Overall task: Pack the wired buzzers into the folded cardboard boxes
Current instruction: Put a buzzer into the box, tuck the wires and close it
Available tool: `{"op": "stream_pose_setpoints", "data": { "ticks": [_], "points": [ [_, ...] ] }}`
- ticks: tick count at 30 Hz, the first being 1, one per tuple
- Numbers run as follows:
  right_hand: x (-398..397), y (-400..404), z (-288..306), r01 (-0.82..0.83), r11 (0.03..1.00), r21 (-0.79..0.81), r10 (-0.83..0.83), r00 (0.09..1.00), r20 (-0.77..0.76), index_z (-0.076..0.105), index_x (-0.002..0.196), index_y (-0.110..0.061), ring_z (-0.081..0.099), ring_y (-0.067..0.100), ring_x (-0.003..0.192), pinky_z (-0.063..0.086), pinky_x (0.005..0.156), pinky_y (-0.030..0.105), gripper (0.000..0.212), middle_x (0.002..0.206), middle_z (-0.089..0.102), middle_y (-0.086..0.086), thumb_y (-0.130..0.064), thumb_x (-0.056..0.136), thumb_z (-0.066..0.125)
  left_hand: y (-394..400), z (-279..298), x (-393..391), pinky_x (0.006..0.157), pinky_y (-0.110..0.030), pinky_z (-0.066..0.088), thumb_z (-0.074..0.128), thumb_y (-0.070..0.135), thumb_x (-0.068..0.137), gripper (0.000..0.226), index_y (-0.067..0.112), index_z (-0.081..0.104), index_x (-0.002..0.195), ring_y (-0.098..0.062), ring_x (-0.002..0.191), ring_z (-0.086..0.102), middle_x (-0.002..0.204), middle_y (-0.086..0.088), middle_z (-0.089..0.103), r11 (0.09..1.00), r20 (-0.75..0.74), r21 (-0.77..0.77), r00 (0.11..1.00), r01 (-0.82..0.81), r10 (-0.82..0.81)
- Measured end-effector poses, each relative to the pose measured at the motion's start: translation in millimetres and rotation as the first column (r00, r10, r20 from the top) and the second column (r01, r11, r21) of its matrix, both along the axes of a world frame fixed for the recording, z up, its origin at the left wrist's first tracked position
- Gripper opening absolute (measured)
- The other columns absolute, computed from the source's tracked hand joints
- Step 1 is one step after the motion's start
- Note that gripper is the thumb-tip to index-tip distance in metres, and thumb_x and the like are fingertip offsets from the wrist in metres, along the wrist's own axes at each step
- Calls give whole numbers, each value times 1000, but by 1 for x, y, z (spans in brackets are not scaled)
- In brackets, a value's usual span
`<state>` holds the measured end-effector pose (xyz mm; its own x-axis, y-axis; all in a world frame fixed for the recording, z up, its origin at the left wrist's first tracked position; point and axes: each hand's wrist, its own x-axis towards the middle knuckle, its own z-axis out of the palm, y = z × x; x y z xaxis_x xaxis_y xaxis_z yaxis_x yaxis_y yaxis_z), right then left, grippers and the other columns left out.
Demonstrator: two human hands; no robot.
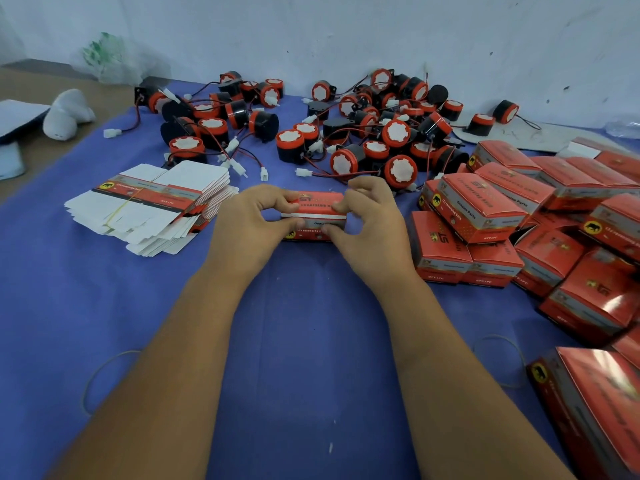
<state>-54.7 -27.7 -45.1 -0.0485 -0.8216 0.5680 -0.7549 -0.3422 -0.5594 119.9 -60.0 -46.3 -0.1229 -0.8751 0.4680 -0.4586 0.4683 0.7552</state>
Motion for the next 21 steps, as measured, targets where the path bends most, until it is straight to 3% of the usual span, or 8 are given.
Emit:
{"op": "stream_pose_setpoints", "data": {
  "ticks": [2, 5, 9, 12, 15, 17, 19, 21],
  "points": [
    [2, 2, 3, 56, 993, -107, -72, 986, -151, 66, 82, -4, 55, 28, 102, 47, 82, 38, 25, 114, 58, 10, -14, 70, 85, 1, 1, -1, 83, -14, 49, 81, 9, 78, 11, 4, 71, 82, -10, 99, 62, 104, 5, 69, 1000, 30, -16, 999, -16, 17],
    [4, 3, 5, 103, 984, -143, -139, 952, -271, 65, 80, -6, 55, 30, 88, 43, 78, 40, 25, 92, 61, 8, -17, 69, 84, 5, 3, -2, 83, -28, 48, 80, 13, 79, 12, 8, 69, 77, -11, 97, 58, 101, 2, 70, 996, 122, -79, 991, -43, 52],
    [6, 5, 4, 162, 985, -51, -170, 943, -285, 65, 83, -7, 52, 27, 92, 36, 81, 37, 18, 95, 58, 5, -22, 82, 75, 14, 11, -10, 75, -39, 44, 75, 17, 80, 15, 11, 60, 78, -26, 86, 54, 85, -3, 64, 959, 367, -277, 916, -60, 163],
    [11, 8, 5, 209, 977, -53, -213, 903, -372, 68, 92, -7, 51, 28, 101, 36, 86, 40, 18, 103, 59, 6, -24, 87, 68, 19, 13, -22, 74, -44, 46, 72, 22, 81, 19, 11, 65, 95, -30, 84, 58, 93, -7, 66, 958, 457, -272, 864, -90, 211],
    [18, 12, 7, 241, 966, -95, -254, 817, -517, 67, 98, -6, 52, 33, 108, 36, 87, 41, 17, 108, 60, 9, -21, 91, 60, 22, 10, -27, 79, -43, 48, 67, 17, 87, 29, 19, 69, 116, -32, 100, 61, 114, -6, 68, 970, 444, -205, 871, -130, 210],
    [25, 15, 7, 255, 960, -117, -274, 754, -598, 65, 100, -7, 54, 32, 104, 38, 85, 40, 16, 107, 60, 10, -16, 90, 57, 19, 7, -28, 94, -43, 45, 60, 14, 94, 33, 25, 66, 124, -29, 117, 57, 130, -2, 64, 975, 446, -162, 871, -149, 207],
    [31, 18, 6, 291, 953, -88, -276, 709, -649, 61, 107, -10, 52, 28, 104, 38, 87, 38, 20, 111, 58, 8, -18, 91, 52, 13, 3, -30, 115, -42, 24, 51, 11, 98, 40, 26, 59, 134, -24, 141, 38, 147, -1, 50, 977, 521, -147, 827, -158, 212],
    [35, 19, 1, 336, 941, -45, -283, 708, -647, 53, 117, -9, 48, 27, 109, 36, 95, 40, 28, 119, 52, 9, -22, 93, 45, 10, -1, -33, 121, -40, 3, 46, 7, 98, 51, 25, 45, 146, -18, 151, 15, 158, 2, 33, 982, 603, -147, 776, -120, 185]
  ]
}}
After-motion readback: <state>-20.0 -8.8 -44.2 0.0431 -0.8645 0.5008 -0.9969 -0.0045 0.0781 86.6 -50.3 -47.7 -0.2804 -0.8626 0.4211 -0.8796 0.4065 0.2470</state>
